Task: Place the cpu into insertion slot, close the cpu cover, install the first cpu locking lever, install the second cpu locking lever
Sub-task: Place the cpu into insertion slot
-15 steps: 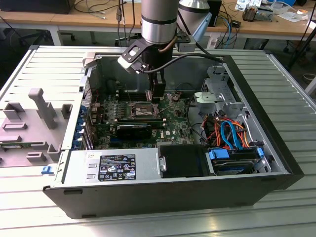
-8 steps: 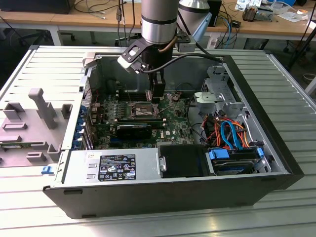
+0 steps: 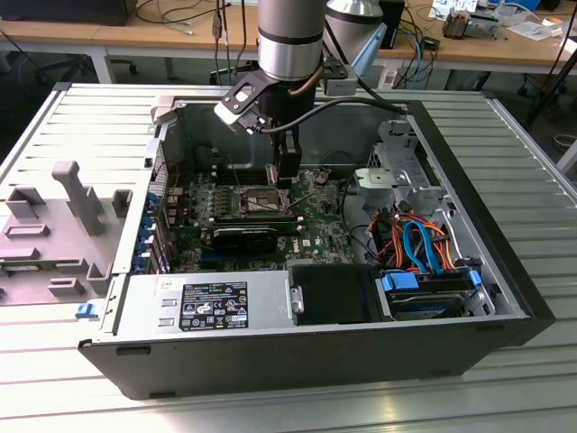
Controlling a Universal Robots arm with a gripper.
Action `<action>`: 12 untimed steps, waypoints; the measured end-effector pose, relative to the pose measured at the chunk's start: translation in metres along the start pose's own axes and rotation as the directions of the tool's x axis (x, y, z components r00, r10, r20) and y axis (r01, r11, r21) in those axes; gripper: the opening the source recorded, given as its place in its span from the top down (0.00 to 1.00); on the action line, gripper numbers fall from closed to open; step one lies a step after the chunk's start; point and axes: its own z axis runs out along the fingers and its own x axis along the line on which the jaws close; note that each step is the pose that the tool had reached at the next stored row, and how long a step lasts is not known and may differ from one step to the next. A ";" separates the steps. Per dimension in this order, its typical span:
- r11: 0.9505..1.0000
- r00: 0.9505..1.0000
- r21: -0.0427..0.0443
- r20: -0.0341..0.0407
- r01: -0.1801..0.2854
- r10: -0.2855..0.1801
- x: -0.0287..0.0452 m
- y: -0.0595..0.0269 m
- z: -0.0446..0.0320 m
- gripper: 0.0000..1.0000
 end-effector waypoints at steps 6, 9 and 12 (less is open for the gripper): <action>1.000 1.000 0.000 0.000 -0.005 0.005 0.0000 0.0000 0.0000 0.46; 1.000 1.000 0.000 0.000 -0.009 0.009 0.0000 0.0000 0.0000 0.46; 1.000 1.000 0.000 0.000 -0.013 0.013 0.0000 0.0000 0.0000 0.46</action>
